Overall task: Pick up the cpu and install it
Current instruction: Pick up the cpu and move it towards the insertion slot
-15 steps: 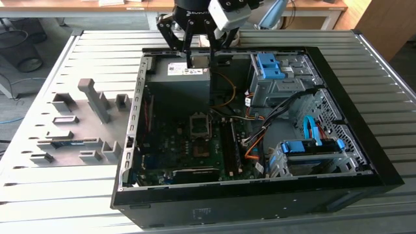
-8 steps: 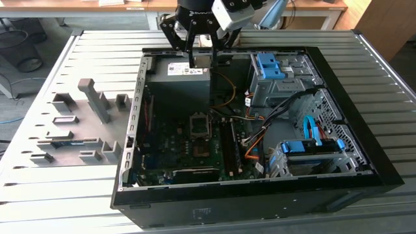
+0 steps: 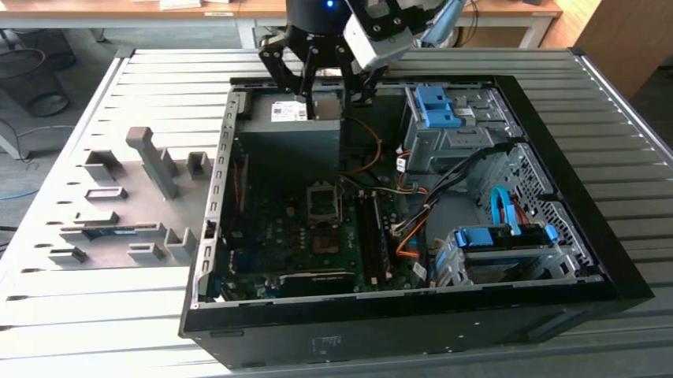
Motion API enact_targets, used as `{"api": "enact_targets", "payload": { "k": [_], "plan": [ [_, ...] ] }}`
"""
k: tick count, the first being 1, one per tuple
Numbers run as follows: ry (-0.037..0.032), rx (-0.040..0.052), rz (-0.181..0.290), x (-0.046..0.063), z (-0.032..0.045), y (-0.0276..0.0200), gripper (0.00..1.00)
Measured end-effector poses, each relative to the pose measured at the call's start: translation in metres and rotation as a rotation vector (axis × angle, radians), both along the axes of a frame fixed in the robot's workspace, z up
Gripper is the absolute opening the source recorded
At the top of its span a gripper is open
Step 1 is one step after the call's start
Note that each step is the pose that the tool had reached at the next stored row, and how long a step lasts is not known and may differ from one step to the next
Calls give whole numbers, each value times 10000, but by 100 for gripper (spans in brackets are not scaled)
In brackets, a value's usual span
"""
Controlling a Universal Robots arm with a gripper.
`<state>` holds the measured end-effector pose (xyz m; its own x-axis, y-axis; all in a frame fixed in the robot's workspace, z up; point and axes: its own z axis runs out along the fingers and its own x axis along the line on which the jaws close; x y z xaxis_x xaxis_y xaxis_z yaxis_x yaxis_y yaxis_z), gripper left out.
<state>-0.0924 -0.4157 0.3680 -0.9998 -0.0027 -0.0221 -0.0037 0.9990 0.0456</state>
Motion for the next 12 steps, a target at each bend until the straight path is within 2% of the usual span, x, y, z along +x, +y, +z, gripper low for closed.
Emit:
{"api": "enact_targets", "payload": {
  "k": [8,12],
  "plan": [
    [3,-11,0,0,-140,-79,47],
    [3,-10,-1,0,-214,-167,47]
  ]
}}
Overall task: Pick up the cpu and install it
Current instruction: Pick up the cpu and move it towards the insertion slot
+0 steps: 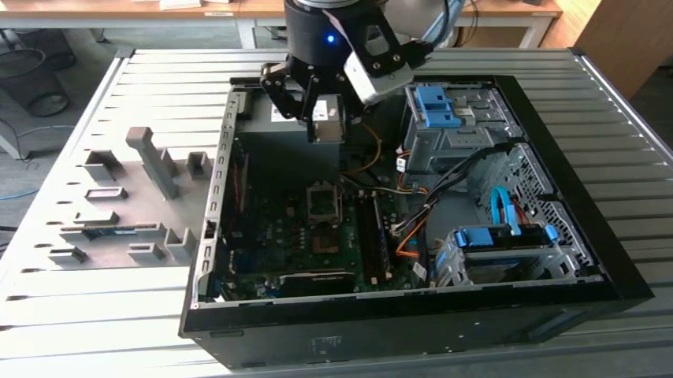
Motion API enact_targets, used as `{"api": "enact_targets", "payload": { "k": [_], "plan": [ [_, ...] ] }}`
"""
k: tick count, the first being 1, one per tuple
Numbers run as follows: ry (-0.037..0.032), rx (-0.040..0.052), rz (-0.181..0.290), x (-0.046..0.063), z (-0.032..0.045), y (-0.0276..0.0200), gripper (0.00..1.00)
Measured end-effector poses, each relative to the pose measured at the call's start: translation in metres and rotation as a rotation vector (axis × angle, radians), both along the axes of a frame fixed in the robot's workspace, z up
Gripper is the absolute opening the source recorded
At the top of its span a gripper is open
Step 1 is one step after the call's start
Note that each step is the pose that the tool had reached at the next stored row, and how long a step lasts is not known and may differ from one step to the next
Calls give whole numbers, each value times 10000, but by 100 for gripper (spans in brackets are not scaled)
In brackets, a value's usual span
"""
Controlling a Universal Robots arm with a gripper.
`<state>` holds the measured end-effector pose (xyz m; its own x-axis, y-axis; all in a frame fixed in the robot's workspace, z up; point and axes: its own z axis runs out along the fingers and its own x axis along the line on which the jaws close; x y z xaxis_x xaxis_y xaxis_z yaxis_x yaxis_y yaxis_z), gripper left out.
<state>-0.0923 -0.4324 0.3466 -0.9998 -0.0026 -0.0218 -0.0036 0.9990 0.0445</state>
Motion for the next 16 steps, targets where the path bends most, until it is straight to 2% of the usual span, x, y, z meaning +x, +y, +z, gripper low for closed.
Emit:
{"api": "enact_targets", "payload": {
  "k": [8,16],
  "plan": [
    [0,0,0,0,-145,-97,47],
    [0,0,0,0,-243,-119,47]
  ]
}}
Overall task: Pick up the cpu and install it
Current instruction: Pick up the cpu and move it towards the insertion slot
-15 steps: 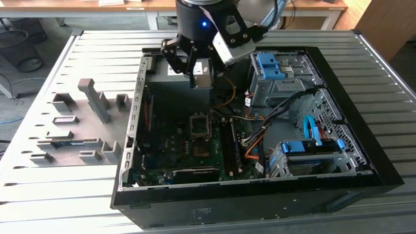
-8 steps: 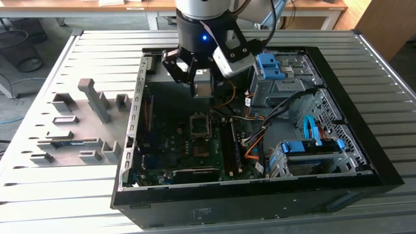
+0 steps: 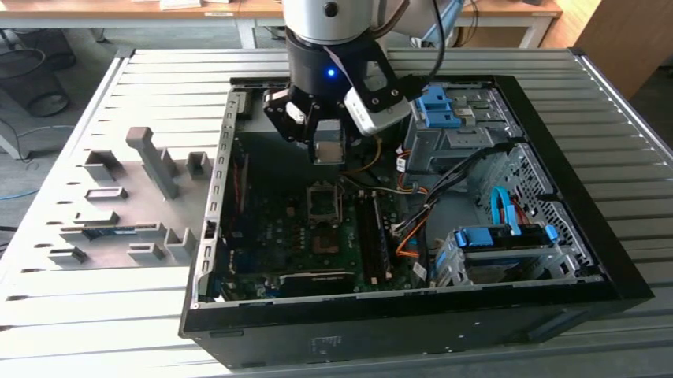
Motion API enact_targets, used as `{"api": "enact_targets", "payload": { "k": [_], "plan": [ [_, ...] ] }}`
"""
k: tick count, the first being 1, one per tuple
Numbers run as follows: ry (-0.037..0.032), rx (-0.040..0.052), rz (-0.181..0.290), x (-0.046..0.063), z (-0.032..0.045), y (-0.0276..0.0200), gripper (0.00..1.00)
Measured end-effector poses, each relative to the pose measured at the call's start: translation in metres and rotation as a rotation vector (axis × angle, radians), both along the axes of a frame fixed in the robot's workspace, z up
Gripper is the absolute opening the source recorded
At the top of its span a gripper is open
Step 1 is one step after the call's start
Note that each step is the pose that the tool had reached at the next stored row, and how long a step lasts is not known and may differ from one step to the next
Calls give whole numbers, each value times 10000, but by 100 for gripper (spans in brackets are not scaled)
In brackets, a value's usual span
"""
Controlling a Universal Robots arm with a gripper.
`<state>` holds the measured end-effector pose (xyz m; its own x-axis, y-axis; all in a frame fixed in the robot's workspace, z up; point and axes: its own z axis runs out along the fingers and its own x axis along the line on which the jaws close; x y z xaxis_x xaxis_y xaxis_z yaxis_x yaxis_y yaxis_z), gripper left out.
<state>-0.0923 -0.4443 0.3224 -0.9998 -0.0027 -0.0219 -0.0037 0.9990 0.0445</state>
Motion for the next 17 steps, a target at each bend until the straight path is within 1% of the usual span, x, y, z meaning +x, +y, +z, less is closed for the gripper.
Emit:
{"api": "enact_targets", "payload": {
  "k": [10,17],
  "plan": [
    [1,-1,0,0,-92,-17,47],
    [0,1,0,0,-173,-30,47]
  ]
}}
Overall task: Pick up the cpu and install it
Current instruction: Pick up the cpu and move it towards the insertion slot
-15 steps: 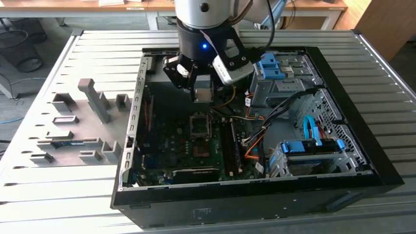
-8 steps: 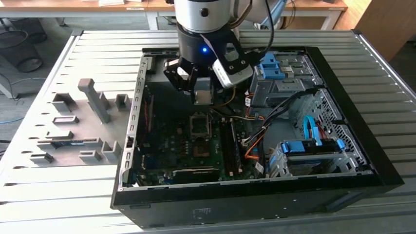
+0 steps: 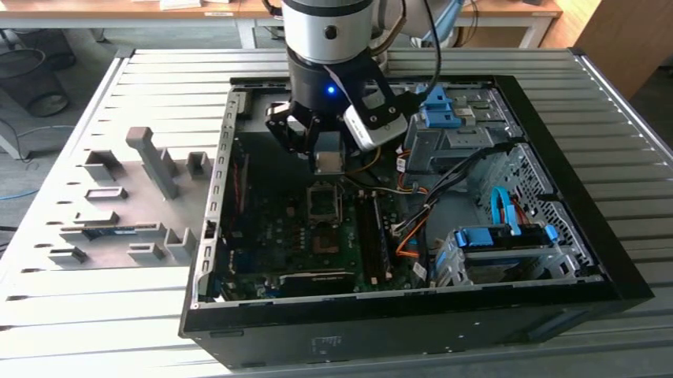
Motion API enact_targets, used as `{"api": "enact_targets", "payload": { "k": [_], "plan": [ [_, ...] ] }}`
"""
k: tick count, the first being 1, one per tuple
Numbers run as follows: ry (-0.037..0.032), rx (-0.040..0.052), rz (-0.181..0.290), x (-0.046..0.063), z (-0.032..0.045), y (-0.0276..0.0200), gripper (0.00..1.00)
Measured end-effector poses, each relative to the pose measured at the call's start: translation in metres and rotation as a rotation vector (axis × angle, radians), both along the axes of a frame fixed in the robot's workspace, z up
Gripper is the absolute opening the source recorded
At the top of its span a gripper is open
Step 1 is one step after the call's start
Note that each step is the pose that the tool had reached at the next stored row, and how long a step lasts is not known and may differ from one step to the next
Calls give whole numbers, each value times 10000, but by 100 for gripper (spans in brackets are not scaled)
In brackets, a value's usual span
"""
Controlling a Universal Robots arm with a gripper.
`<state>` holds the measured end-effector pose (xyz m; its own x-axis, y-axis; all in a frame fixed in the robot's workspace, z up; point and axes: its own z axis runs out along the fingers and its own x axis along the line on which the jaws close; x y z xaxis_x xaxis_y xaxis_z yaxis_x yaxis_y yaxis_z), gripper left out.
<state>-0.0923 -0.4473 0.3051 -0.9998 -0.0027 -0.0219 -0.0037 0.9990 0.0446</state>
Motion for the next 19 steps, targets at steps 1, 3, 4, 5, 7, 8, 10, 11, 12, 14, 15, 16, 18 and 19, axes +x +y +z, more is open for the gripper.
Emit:
{"api": "enact_targets", "payload": {
  "k": [1,3,4,5,7,8,10,11,12,14,15,16,18,19],
  "plan": [
    [0,-1,0,0,-11,-3,47],
    [0,-1,1,0,-33,-8,47],
    [0,-4,0,0,-41,-9,47],
    [0,-9,0,0,-51,-10,47],
    [-1,-32,0,0,-69,-12,47],
    [0,-77,1,1,-74,-12,47],
    [0,-250,0,0,-81,-12,47],
    [-1,-296,0,0,-91,-13,47],
    [0,-299,1,0,-106,-15,47],
    [1,-302,1,0,-131,-28,47],
    [1,-302,0,1,-146,-37,47],
    [-1,-299,0,6,-161,-42,47],
    [2,-300,-1,41,-181,-48,47],
    [4,-300,0,67,-190,-52,47]
  ]
}}
